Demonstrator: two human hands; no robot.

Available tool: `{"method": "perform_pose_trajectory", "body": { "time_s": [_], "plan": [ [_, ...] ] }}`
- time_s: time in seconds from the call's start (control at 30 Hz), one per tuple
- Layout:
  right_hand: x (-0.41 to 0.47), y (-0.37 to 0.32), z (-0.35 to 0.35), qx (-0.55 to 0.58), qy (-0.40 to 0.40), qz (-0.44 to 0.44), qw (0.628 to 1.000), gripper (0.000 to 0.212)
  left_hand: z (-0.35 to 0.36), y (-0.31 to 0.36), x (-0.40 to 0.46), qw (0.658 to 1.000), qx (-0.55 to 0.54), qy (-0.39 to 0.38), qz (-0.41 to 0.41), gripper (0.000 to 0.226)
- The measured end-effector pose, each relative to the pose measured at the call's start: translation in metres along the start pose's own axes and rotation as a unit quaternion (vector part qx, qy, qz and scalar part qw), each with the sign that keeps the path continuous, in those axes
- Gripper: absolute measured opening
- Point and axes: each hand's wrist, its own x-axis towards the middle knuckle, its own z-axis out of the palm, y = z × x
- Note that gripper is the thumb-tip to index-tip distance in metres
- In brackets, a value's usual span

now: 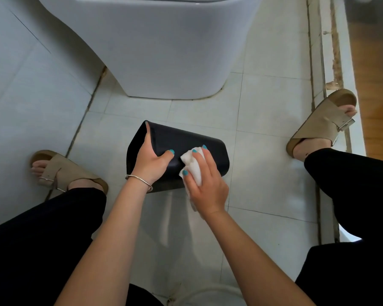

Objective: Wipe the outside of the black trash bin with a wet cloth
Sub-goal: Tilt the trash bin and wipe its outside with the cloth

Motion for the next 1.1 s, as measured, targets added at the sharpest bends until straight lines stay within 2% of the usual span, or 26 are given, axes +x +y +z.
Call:
{"method": "perform_pose_trajectory", "body": {
  "time_s": [0.4,0.6,0.7,1.0,1.1],
  "plan": [
    [0.017,0.083,-0.026,-0.062,-0.065,0.203,0.975,0.048,0.006,0.009,-0.003,1.0,0.005,-0.017,0.007,0.087],
    [0.024,0.107,-0.04,-0.098,-0.081,0.256,0.958,0.049,0.008,0.012,-0.003,0.998,0.025,-0.043,0.026,0.092],
    [0.025,0.108,-0.047,-0.057,-0.082,0.255,0.962,0.049,0.01,0.01,-0.007,0.998,0.025,-0.057,0.024,0.092],
    [0.026,0.066,-0.066,0.036,-0.071,0.18,0.98,0.046,0.018,0.021,-0.01,0.992,0.048,-0.113,0.025,0.093],
    [0.021,0.053,-0.073,0.066,-0.089,0.157,0.981,0.045,0.02,0.029,-0.015,0.99,0.059,-0.127,0.021,0.079]
  ]
}}
